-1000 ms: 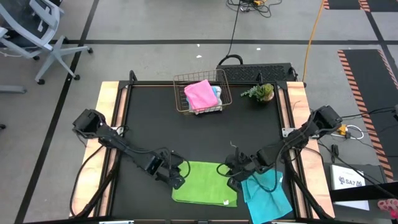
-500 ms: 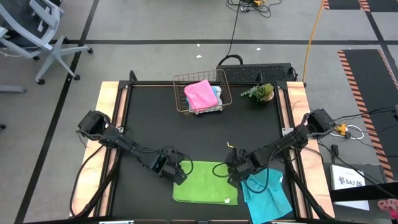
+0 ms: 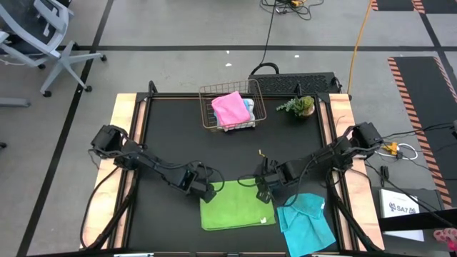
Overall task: Fold microfiber towels
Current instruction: Fold the green microfiber cloth
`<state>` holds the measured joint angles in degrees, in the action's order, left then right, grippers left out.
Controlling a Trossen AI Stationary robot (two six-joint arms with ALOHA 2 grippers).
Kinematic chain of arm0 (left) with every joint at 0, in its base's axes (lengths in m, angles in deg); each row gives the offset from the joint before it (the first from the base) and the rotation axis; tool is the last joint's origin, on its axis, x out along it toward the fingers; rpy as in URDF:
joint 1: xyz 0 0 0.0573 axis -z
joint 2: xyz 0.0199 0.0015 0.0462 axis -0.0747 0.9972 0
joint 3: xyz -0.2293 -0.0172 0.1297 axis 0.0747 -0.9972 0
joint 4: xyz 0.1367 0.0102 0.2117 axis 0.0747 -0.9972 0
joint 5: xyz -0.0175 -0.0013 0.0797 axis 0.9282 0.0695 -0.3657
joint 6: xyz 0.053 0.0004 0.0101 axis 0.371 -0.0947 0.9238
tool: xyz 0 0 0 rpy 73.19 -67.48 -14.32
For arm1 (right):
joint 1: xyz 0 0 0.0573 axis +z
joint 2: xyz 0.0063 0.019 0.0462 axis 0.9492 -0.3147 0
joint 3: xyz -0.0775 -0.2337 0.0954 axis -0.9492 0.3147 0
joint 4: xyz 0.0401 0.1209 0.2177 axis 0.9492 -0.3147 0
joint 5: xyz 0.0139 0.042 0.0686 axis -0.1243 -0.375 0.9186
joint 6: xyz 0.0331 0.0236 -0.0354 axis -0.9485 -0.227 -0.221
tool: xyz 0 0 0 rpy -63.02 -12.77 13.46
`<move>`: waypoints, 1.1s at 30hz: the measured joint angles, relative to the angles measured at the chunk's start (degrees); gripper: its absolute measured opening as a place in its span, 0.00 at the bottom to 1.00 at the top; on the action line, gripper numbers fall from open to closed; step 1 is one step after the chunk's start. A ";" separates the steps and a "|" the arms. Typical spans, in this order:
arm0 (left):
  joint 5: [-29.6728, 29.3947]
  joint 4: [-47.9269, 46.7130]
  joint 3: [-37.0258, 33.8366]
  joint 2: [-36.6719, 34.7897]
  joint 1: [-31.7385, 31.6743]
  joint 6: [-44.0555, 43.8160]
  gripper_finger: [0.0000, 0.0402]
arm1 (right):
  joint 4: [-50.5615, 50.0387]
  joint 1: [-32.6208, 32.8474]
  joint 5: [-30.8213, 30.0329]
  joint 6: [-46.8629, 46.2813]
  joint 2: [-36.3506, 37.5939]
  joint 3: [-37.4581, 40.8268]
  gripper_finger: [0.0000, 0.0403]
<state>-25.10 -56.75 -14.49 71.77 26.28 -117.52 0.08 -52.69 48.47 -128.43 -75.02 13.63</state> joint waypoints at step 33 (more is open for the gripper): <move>6.13 -0.34 0.26 -9.31 5.01 -6.40 0.00 | -0.21 -0.25 0.24 0.40 0.00 0.00 0.00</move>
<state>-18.97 -57.09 -14.23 62.46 31.30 -123.92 -0.13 -52.94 48.72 -128.03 -75.02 13.63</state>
